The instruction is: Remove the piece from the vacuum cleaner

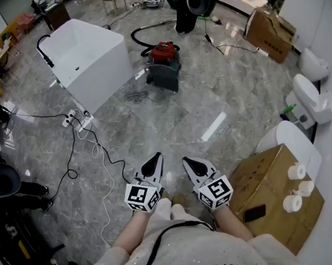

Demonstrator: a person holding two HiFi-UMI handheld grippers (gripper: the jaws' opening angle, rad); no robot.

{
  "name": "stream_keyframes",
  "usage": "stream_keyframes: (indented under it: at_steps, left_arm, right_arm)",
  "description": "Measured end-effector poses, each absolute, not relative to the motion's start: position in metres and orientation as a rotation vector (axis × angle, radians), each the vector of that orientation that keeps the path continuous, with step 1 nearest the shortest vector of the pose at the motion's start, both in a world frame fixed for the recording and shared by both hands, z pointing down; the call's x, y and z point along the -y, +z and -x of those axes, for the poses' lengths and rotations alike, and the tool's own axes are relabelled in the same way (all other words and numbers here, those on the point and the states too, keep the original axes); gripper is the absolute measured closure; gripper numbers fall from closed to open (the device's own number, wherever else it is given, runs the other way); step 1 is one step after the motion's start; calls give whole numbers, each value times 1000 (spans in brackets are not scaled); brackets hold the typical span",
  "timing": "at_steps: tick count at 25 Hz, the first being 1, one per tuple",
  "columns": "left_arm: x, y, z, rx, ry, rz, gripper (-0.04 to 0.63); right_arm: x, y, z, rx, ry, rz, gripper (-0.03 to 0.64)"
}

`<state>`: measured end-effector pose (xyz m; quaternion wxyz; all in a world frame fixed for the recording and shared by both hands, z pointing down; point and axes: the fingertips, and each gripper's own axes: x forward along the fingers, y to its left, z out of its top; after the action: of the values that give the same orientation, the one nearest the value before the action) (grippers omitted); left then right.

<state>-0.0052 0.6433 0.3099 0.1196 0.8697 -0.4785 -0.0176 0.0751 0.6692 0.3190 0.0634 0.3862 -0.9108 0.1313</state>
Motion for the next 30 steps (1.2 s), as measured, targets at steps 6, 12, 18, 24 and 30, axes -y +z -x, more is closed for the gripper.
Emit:
stream_keyframes:
  at_steps: [6,12,18,24,30]
  left_arm:
    - [-635,311,6,1420,-54,-2546,575]
    - [-636,312,0,1420,-35,-2551,575]
    - [-635,314,5,1445,-28,-2538,575]
    - [-641,326,15,1477,-6,-2508,575]
    - [-620,336,30,1481,-29,-2469,575]
  right_arm:
    - [-660,315,-71,2769,368,-1167,603]
    - [-656,312,-67,2778,368,-1167,603]
    - [-650,310,-60,2803,351,-1142,603]
    - [-649,317,-58,2815,382,-1125,603]
    - [-630,325,-53,2787,393,-1116,603]
